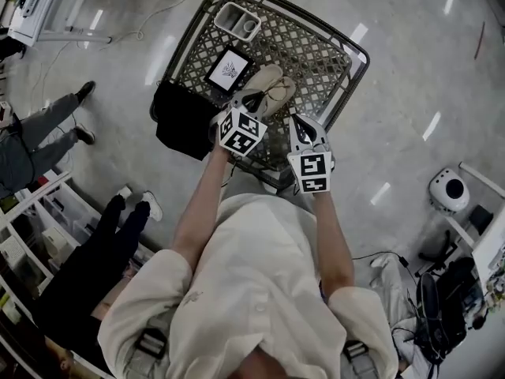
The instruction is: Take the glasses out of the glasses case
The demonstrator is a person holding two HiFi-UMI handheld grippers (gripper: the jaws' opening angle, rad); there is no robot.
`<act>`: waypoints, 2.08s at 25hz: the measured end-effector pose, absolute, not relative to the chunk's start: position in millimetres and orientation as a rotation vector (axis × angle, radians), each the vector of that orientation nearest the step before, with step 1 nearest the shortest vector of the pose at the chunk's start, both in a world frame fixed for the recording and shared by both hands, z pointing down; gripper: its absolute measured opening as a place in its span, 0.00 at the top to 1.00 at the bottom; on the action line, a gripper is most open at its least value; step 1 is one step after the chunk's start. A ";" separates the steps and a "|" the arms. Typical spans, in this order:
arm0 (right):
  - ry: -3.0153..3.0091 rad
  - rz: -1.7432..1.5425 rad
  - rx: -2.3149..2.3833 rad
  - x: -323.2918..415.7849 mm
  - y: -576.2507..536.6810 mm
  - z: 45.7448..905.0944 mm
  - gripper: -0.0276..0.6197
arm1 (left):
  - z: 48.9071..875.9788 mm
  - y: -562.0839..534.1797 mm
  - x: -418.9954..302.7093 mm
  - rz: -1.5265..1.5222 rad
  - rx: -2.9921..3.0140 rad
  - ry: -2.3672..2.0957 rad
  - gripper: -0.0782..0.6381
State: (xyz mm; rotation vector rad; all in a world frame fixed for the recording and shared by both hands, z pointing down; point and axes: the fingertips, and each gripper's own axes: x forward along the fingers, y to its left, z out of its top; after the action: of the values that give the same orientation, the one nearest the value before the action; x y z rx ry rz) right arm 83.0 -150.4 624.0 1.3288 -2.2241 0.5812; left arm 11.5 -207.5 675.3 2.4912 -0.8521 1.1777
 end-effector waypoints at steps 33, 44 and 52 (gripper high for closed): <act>-2.329 0.175 1.639 94.5 -139.1 435.5 0.95 | 451.9 -179.7 -4.0 0.504 2.801 -0.943 0.85; -2.372 0.068 1.721 89.6 -137.6 382.1 0.95 | 394.2 -178.2 -5.0 0.345 2.895 -0.943 0.85; -2.377 0.071 1.727 79.4 -132.3 379.1 0.95 | 395.8 -172.7 -5.7 0.342 2.912 -0.913 0.85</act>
State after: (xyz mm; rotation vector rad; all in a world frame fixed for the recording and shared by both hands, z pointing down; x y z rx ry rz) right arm 79.4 -132.3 379.1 1.7271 -2.3775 0.0706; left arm -5.7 -172.7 395.8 2.9115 -0.9127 0.3422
